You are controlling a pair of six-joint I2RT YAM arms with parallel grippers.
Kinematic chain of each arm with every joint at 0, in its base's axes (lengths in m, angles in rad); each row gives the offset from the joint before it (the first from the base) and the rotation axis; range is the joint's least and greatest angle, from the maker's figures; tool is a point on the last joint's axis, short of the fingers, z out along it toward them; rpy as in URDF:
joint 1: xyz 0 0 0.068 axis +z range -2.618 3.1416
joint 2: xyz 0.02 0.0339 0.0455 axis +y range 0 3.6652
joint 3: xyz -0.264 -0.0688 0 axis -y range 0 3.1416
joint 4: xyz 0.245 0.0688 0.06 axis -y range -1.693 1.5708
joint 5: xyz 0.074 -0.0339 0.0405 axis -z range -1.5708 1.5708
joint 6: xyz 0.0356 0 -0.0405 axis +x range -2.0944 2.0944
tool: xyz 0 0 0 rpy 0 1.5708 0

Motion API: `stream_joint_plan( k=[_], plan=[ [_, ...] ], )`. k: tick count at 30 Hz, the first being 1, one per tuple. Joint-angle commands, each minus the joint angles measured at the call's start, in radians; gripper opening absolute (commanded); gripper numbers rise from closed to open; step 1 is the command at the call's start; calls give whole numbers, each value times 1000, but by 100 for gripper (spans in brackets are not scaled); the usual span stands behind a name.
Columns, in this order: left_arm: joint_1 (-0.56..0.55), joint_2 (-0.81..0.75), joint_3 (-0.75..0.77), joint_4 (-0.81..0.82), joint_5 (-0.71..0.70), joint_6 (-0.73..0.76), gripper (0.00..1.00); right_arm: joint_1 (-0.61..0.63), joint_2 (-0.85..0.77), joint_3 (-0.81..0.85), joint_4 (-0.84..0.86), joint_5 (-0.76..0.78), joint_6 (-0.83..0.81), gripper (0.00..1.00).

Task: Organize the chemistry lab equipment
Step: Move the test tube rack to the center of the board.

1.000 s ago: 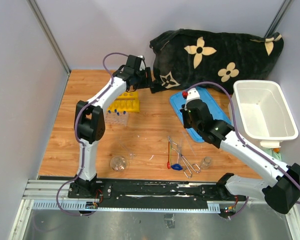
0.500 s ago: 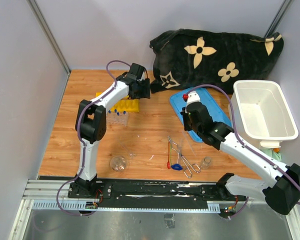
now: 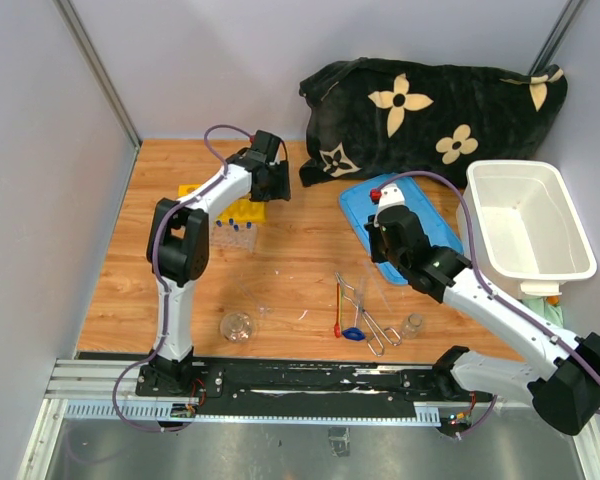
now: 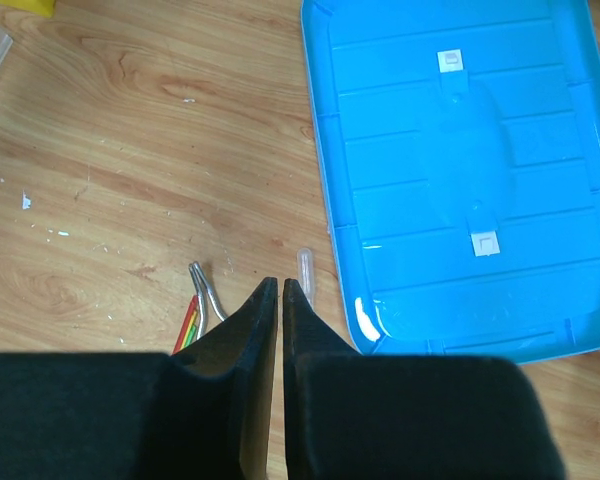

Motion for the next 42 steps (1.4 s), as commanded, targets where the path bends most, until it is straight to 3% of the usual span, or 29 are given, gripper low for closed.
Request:
stream_joint_plan(
  k=[1,42],
  plan=[
    [38,-56,-59,17,-32,-2,62,-21,-12,-21,31,-18,-1,7],
    [252,-235,-307,61,-69,43,61,-50,15,-62,79,-84,7,7]
  ],
)
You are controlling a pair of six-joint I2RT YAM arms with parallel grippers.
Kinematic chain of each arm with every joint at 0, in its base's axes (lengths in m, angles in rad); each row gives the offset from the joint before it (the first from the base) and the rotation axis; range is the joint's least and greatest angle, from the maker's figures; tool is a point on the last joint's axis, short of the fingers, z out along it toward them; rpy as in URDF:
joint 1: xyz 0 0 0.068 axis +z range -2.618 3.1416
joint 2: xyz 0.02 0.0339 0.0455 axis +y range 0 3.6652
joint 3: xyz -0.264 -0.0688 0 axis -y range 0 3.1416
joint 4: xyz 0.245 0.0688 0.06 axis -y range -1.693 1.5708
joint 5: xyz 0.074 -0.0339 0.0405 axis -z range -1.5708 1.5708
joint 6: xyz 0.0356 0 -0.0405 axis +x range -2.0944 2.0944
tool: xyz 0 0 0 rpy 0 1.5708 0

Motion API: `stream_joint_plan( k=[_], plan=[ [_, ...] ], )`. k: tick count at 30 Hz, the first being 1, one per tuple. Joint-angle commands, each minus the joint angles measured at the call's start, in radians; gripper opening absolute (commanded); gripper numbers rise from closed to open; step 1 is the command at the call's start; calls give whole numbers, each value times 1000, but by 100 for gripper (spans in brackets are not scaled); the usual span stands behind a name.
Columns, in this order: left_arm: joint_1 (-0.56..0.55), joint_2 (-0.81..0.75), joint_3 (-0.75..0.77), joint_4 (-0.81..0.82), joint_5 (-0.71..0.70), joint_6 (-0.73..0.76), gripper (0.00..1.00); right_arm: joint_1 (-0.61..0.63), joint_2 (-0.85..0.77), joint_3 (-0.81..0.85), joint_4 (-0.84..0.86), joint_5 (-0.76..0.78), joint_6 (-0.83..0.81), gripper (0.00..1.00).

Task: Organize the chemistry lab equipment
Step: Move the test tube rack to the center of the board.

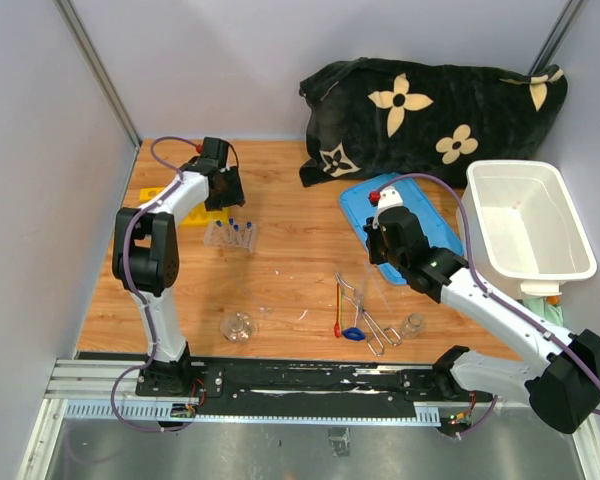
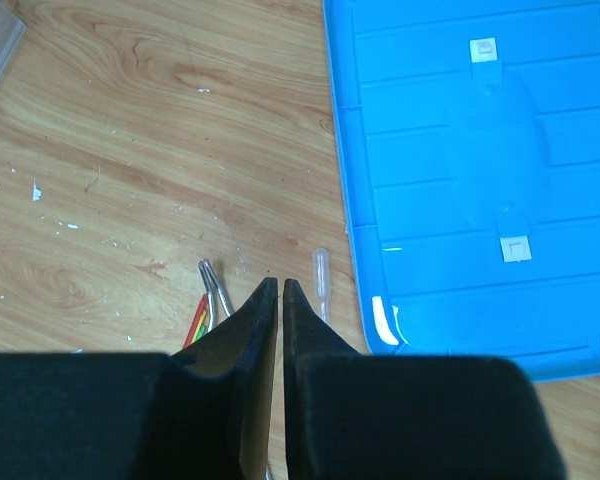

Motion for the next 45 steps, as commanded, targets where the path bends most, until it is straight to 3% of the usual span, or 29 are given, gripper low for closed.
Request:
stream_joint_plan(
  k=[1,6,12,19,29,45],
  plan=[
    [42,-58,-32,24,-16,22,61,-19,-1,-17,15,-6,6,7],
    [67,-86,-44,27,7,29,61,-19,3,-18,17,-9,11,7],
    [65,-119,-22,34,135,-13,60,-19,18,-17,27,-25,23,7],
    [12,-113,64,28,241,-39,60,-19,18,-20,27,-22,28,7],
    [-12,76,215,-7,138,-26,60,-20,-8,-24,2,13,20,7],
    [42,82,175,-40,23,27,61,-30,-9,-40,8,12,20,7]
  ],
)
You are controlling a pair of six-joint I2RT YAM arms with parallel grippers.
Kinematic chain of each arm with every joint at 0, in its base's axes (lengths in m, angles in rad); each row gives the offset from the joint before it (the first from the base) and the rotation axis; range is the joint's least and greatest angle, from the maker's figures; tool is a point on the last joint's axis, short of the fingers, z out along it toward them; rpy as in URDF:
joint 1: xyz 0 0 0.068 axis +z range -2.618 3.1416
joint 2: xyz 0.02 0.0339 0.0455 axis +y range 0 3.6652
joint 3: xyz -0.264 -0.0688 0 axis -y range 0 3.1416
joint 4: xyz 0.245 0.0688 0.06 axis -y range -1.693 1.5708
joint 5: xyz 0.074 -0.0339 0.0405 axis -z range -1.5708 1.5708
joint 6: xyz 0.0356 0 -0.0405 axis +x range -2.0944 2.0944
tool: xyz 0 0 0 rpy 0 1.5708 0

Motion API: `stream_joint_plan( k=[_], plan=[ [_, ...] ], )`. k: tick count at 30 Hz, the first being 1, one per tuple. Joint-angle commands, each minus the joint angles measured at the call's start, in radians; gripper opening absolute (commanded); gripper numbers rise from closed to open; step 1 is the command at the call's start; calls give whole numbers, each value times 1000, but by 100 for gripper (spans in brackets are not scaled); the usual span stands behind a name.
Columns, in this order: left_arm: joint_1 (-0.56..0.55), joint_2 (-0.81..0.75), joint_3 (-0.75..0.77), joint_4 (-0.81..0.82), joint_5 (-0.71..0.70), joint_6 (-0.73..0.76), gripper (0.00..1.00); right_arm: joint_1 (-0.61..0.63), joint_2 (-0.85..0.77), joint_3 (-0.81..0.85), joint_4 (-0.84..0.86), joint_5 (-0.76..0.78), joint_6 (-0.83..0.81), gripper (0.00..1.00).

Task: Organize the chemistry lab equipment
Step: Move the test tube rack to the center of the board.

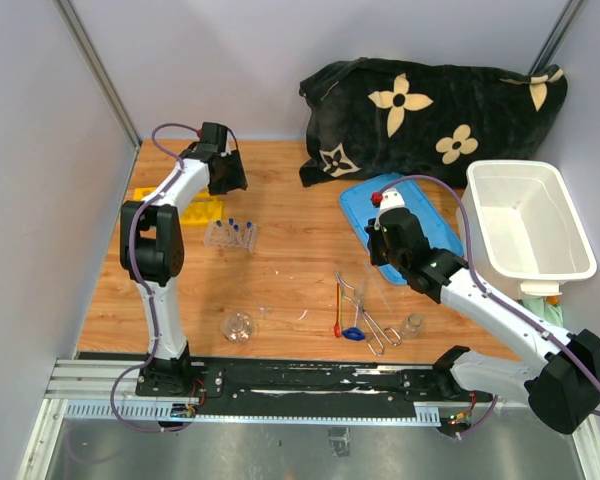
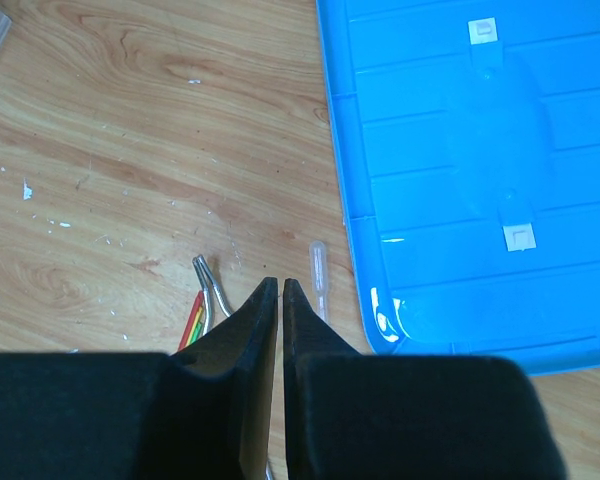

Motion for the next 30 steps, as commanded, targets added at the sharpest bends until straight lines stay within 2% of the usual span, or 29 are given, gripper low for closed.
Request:
stream_joint_plan(
  k=[1,9,13,16,20,22,24,27,30],
  plan=[
    [26,-15,-19,-16,-60,35,61,-14,-10,-21,2,16,1,7],
    [47,-46,-53,-22,-137,63,61,-17,-9,-24,6,7,4,7],
    [47,-77,-64,-14,-118,59,61,-17,-7,-26,6,1,5,7],
    [47,-115,-72,1,-45,38,61,-17,-7,-28,7,-2,7,7],
    [36,-197,-89,56,124,-23,60,-17,-9,-29,7,-7,8,7],
    [-2,-234,-101,93,182,-54,60,-17,-10,-27,7,-10,7,7],
    [-93,-245,-95,103,194,-57,60,-18,-8,-27,8,-13,11,7],
    [-223,-227,-62,74,137,-36,65,-17,-8,-23,5,-28,22,7],
    [-296,-199,-63,67,120,-37,74,-18,-26,-27,-13,-27,28,7]
  ],
)
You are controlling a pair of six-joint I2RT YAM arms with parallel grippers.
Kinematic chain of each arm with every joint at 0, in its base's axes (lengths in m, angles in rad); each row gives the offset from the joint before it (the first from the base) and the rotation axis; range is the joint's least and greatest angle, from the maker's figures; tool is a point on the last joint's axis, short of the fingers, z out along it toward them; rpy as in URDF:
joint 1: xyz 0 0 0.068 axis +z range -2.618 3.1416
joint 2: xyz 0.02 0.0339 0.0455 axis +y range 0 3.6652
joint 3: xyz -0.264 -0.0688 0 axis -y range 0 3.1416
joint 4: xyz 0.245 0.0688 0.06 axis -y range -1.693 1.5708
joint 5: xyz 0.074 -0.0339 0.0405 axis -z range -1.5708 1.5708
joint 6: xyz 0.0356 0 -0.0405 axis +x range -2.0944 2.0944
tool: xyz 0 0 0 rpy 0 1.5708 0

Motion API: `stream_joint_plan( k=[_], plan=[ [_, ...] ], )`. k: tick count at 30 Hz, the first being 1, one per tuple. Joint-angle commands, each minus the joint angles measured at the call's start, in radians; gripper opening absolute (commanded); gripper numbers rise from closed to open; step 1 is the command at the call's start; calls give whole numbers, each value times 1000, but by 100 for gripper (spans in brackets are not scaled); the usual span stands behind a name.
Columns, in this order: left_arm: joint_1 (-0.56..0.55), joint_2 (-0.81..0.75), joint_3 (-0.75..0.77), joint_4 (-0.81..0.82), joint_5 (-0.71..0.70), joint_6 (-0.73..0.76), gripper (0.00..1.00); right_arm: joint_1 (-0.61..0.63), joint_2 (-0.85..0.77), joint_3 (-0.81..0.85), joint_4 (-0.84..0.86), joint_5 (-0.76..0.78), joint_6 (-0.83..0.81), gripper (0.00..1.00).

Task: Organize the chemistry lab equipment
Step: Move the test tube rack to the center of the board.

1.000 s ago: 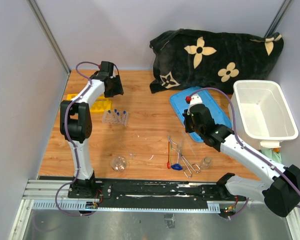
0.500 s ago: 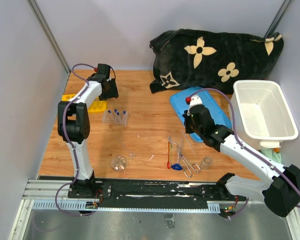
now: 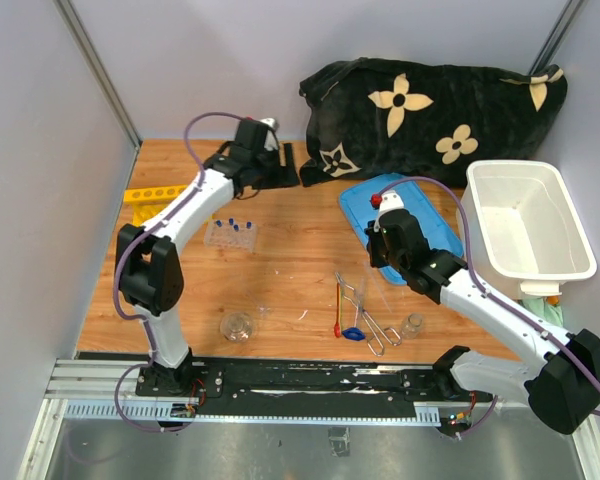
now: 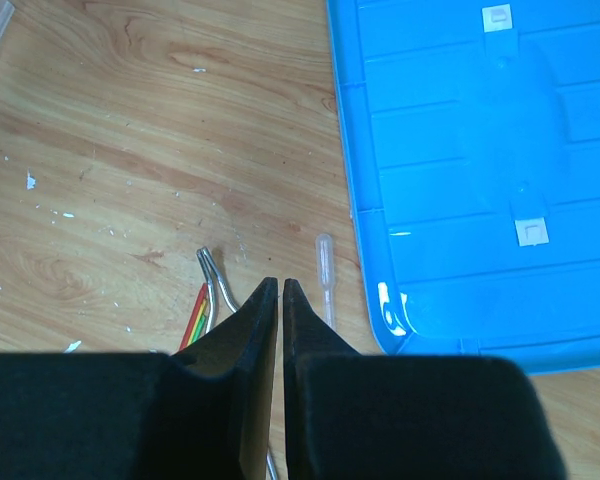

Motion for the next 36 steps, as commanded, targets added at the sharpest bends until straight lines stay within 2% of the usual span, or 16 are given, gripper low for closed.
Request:
stream_joint_plan(
  k=[1,6,9,11,13,14,25,26,27,28,29,36],
  plan=[
    [-96,36,2,-9,20,-3,77,-17,-36,-18,-16,-3,21,7],
    [-121,53,-14,-47,32,11,78,-17,-88,-41,-33,20,21,10],
    [-137,69,-14,-96,-9,38,72,-17,-105,-49,-35,26,28,10],
    [-150,76,-21,-124,-40,52,62,-17,-109,-54,-33,24,35,10],
    [-164,85,-30,-143,-57,64,43,-17,-107,-57,-31,18,40,10],
    [-170,88,-36,-150,-64,68,39,-17,-108,-58,-32,16,42,10],
    [-190,161,-104,-201,-237,76,39,-17,-135,-89,-28,13,53,10],
    [-190,165,-114,-196,-248,69,36,-17,-137,-93,-29,14,52,10],
    [-190,167,-124,-189,-264,61,28,-18,-140,-95,-29,15,53,10],
    [-187,171,-131,-186,-274,53,14,-17,-143,-98,-30,15,52,10],
    [-185,176,-135,-183,-280,46,8,-17,-145,-100,-30,15,51,10],
    [-165,167,-179,-143,-257,9,1,-17,-150,-105,-34,19,42,10]
  ],
)
